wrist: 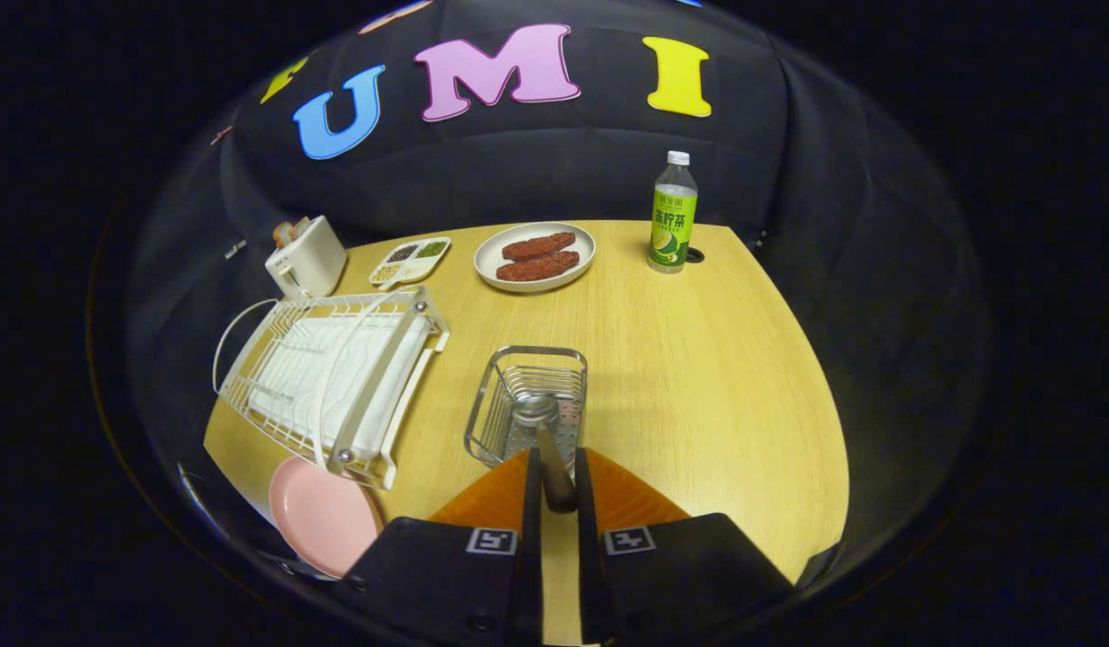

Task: Take the plate from the dish rack, then take the spoon from the basket and place it into the plate.

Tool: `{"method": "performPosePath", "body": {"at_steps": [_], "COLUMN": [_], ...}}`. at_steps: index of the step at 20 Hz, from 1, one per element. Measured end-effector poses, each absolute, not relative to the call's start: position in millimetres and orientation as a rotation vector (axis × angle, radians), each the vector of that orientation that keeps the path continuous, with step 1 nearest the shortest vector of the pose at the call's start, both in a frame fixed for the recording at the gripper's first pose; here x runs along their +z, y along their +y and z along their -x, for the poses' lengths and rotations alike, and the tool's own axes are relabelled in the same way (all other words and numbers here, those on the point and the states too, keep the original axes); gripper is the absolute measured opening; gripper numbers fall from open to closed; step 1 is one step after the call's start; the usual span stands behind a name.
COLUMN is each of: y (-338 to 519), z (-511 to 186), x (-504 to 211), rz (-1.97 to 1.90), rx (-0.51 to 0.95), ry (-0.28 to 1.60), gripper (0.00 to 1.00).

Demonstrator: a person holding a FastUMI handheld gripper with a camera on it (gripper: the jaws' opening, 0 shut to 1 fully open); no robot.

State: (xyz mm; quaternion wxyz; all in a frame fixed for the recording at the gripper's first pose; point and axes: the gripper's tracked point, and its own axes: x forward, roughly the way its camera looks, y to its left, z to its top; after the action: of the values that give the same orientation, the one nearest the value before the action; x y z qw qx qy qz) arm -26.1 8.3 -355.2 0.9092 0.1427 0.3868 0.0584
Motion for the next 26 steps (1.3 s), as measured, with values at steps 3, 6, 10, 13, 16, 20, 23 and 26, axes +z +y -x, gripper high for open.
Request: {"method": "performPosePath", "body": {"at_steps": [3,6,10,13,16,20,23,26], "y": [4,3,-2,-6,-5,11,40,74], "z": [25,21,10,3,-1,5,21,41], "x": [-354,-337,-300,-269,-232,-176,-146,-138], "rz": [-0.282,-0.315,-0.341,-0.358,-0.365,-0.385,-0.402,-0.415], "rx": [0.097,0.071,0.05,0.03,0.016,0.042,0.111,0.188], "ry": [0.793,0.768,0.693,0.627,0.562,0.471,0.447,0.455], "gripper": [0.11,0.11,0.11,0.11,0.11,0.1,0.1,0.1]}}
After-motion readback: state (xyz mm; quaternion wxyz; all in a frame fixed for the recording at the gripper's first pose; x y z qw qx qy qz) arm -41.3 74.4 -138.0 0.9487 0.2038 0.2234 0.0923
